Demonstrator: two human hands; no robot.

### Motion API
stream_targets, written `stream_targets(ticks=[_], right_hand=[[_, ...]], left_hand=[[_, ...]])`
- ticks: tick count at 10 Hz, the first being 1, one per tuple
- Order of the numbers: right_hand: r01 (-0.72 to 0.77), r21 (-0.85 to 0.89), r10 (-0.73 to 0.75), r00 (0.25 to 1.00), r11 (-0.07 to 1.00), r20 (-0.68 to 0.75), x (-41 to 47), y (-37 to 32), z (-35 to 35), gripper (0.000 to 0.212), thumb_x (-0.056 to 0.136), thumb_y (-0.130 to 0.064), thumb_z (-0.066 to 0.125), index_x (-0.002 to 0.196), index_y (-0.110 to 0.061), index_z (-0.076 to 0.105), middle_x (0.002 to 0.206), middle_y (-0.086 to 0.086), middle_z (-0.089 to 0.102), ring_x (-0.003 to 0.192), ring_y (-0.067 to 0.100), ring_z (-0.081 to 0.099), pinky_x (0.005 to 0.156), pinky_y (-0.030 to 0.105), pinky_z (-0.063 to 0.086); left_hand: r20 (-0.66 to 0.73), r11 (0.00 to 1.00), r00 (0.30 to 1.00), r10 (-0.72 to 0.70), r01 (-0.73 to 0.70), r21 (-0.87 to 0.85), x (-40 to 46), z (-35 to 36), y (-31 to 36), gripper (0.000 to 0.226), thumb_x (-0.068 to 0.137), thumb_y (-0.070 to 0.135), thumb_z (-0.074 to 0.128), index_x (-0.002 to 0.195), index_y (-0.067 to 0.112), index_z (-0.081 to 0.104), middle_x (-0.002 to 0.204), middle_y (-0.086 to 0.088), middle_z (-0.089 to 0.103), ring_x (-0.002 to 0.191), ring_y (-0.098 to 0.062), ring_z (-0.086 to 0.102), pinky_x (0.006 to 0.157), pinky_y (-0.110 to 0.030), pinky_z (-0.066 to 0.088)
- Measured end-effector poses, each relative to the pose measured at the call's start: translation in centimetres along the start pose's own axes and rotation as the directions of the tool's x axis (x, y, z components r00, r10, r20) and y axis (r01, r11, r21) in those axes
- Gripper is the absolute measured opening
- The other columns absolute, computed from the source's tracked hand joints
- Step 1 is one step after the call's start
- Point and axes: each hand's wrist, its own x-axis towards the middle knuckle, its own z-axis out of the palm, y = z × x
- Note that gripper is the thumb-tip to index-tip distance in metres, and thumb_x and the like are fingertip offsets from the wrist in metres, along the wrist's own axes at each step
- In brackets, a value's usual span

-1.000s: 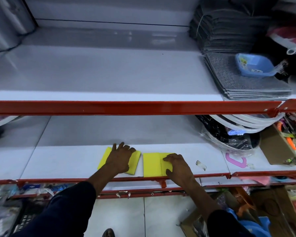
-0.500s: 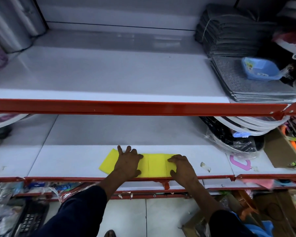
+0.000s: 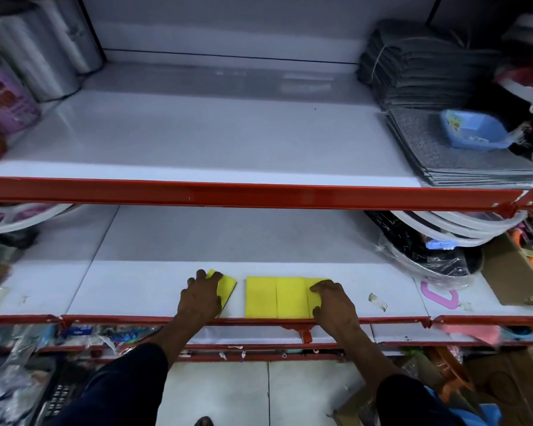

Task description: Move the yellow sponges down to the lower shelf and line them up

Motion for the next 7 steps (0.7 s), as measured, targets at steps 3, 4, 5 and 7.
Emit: stream_targets(ticks=[3, 4, 5, 7], right_hand=[[-0.028, -0.001, 0.028, 0.999, 1.0, 0.015, -0.1, -0.5, -0.1, 0.056, 0.072, -0.001, 0.064, 0.126, -0.018, 0.057, 0.136, 0.001, 0.053, 0.124, 0.022, 0.046, 0.095, 0.035, 0.05], [-0.046, -0.008, 0.047, 0.998, 0.999, 0.037, -0.1, -1.1, -0.4, 0.058, 0.071, -0.001, 0.064, 0.127, -0.017, 0.056, 0.137, 0.003, 0.051, 0.125, 0.023, 0.046, 0.093, 0.036, 0.051], [-0.056, -0.035, 0.058, 0.996, 0.998, 0.061, -0.1, -1.6, -0.7, 0.06, 0.072, -0.002, 0.063, 0.13, -0.016, 0.053, 0.139, 0.004, 0.05, 0.126, 0.024, 0.044, 0.094, 0.036, 0.051], [-0.024, -0.083, 0.025, 1.0, 0.996, 0.018, -0.6, -3.6, -2.6, 0.058, 0.076, -0.011, 0.062, 0.132, -0.016, 0.05, 0.138, 0.005, 0.051, 0.127, 0.025, 0.044, 0.096, 0.035, 0.048]], left_hand=[[-0.004, 0.979, 0.999, -0.035, 0.034, -0.201, -0.5, 0.5, 1.8, 0.062, 0.089, 0.039, 0.068, 0.144, 0.019, 0.046, 0.129, -0.019, 0.045, 0.107, -0.04, 0.064, 0.089, -0.044, 0.056], [0.004, 0.984, 0.999, -0.039, 0.039, -0.176, -1.0, 0.7, 3.2, 0.06, 0.092, 0.039, 0.063, 0.145, 0.018, 0.044, 0.132, -0.02, 0.042, 0.112, -0.04, 0.061, 0.092, -0.045, 0.054], [0.008, 0.981, 0.999, -0.047, 0.048, -0.19, -1.4, 0.6, 3.6, 0.06, 0.094, 0.039, 0.06, 0.147, 0.018, 0.042, 0.137, -0.02, 0.04, 0.118, -0.04, 0.056, 0.095, -0.046, 0.052], [-0.139, 0.996, 0.99, 0.021, -0.032, -0.081, -3.8, -3.3, 4.2, 0.064, 0.093, 0.05, 0.054, 0.15, 0.024, 0.037, 0.145, -0.013, 0.043, 0.126, -0.034, 0.051, 0.098, -0.044, 0.05]])
